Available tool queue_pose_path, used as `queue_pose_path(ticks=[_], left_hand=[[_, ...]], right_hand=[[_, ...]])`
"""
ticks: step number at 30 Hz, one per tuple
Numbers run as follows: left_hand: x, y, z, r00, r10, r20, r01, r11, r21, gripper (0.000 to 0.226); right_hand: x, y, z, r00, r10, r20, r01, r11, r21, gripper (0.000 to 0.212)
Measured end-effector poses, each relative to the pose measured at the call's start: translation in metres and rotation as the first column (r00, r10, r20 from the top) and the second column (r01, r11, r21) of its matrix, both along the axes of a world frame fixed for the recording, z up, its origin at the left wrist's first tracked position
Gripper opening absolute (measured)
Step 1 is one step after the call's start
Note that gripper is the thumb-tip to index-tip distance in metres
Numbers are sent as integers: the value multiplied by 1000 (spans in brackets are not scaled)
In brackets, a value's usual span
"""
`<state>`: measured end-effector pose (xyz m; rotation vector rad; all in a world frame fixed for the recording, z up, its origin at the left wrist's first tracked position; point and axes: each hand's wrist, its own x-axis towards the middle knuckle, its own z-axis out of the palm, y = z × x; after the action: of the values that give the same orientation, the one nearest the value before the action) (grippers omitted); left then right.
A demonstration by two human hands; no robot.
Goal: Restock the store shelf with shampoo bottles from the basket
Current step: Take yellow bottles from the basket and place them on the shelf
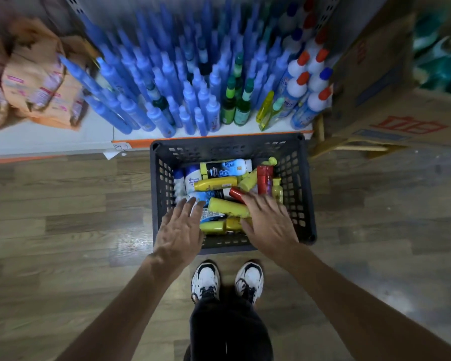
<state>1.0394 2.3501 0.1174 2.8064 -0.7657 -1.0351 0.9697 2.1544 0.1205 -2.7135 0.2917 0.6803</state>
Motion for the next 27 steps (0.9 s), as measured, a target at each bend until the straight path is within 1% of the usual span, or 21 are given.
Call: queue_pose_path(ticks=[4, 8, 11, 16, 18, 21, 24, 27], left_hand=[[1, 2, 39, 1000, -28, -11, 28, 999, 25, 66], [1, -1, 70, 999, 11, -35, -11, 1000, 3, 66], [-8, -4, 86, 998, 26, -55, -26, 1000, 3, 62], [-27, -10, 97, 999, 37, -37, -37, 999, 8, 56], [-28, -16, 88, 999, 31, -20, -31, 1000, 3, 53], [-26, -26, 56, 999, 34, -34, -34, 999, -6, 53], [-20, -31, 5, 1000, 9, -17, -9, 1000, 7, 55], [-12, -30, -56, 1000, 22, 1, -22, 1000, 21, 54]], right_hand=[[-5, 1, 41, 1000, 2, -4, -2, 1000, -14, 57], [-9, -3, 71, 1000, -2, -22, 2, 1000, -16, 55], [-17, -6, 85, 998, -18, -56, 18, 1000, 11, 51], [-34, -17, 91, 995, -31, -98, 34, 999, 36, 50], [-37, -23, 82, 995, -28, -92, 33, 998, 53, 50], [-37, -37, 51, 995, -36, -89, 42, 997, 64, 48], [-29, -48, 2, 997, -20, -77, 23, 999, 40, 50], [-20, -51, -58, 996, -20, -85, 23, 999, 29, 56]])
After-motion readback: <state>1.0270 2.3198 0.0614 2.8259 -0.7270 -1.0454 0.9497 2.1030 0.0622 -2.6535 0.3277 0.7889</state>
